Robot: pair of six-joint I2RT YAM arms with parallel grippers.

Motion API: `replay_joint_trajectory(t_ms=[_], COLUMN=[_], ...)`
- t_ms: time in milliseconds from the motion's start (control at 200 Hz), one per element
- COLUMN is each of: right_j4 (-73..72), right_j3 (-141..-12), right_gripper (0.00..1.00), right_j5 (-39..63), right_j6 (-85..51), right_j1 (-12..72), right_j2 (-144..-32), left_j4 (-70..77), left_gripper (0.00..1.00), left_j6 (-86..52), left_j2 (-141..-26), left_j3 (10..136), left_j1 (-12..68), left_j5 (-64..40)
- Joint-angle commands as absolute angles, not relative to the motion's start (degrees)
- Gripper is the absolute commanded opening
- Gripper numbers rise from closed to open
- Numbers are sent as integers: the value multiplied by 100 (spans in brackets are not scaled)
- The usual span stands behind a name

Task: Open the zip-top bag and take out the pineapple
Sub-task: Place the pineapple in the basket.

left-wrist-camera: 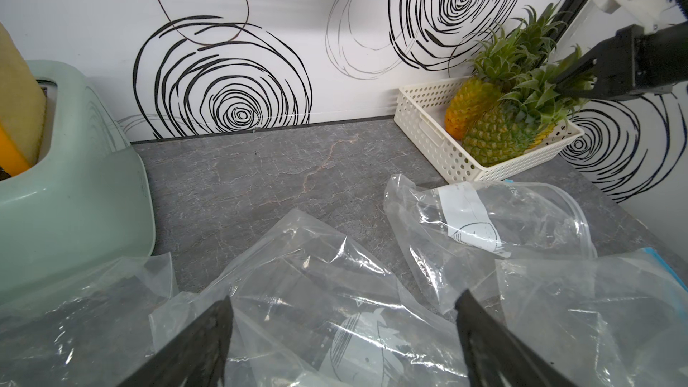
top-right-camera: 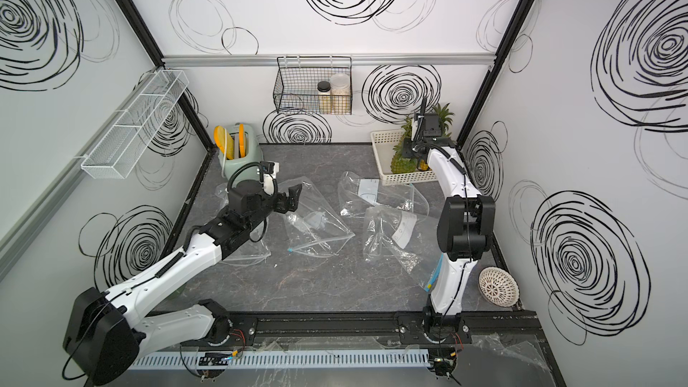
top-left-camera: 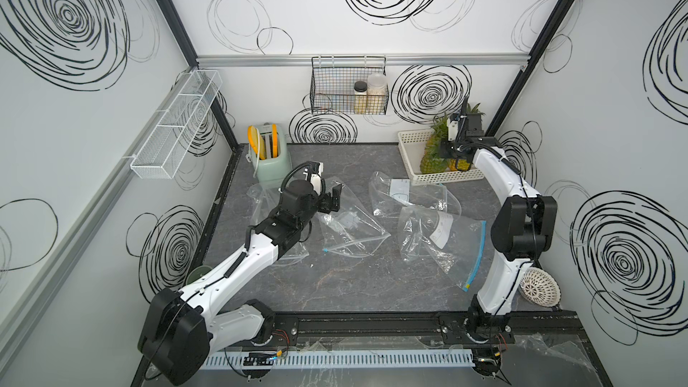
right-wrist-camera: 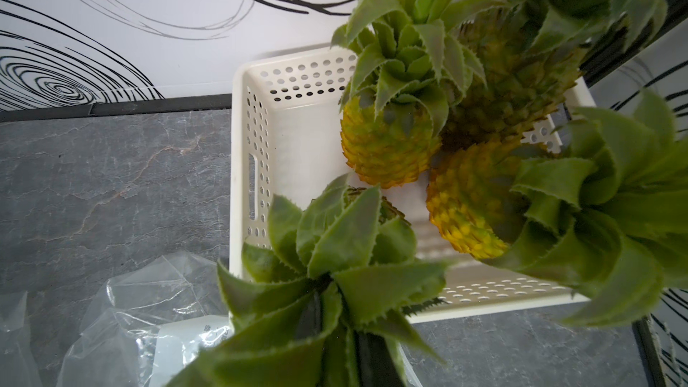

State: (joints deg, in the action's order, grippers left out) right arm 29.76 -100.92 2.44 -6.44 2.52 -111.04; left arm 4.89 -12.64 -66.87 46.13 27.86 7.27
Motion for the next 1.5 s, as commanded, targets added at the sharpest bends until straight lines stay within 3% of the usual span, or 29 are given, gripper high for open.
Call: replay_joint_trajectory(t_ms=[0, 180, 370, 710, 946, 1076, 1311, 1496], right_j4=[2708, 2800, 3032, 3030, 2013, 1212, 1005, 187], right_j3=[-10289, -10480, -10700, -10694, -9513, -8452, -6983, -4695], right_gripper=[0, 1, 13, 71, 100, 98, 98, 98], right_j5=[123, 25, 0, 113, 124, 181, 428, -513], right_j6=[-720, -798, -861, -874, -847, -875, -999, -1235], right_j1=[198, 141, 62, 35, 35, 38, 134, 1261], right_j2=[-11292, -11630, -11839, -11638, -10069, -8792, -6967, -5162], left_j4=[806, 821, 818, 809, 731, 647, 493, 307], left_gripper=[96, 96, 96, 96, 96, 96, 96, 96], left_j6=[-1301, -1293, -1289, -1373, -1365, -1207, -974, -1069], left_j2=[-6721, -6754, -6757, -6744, -6491, -6242, -5725, -5131], left_j3=[4535, 4535, 4518, 4526, 4518, 4474, 4272, 3787], left_j1=[2801, 2795, 2795, 2797, 2813, 2813, 2808, 2804], left_j5=[706, 701, 703, 677, 687, 807, 1090, 1488])
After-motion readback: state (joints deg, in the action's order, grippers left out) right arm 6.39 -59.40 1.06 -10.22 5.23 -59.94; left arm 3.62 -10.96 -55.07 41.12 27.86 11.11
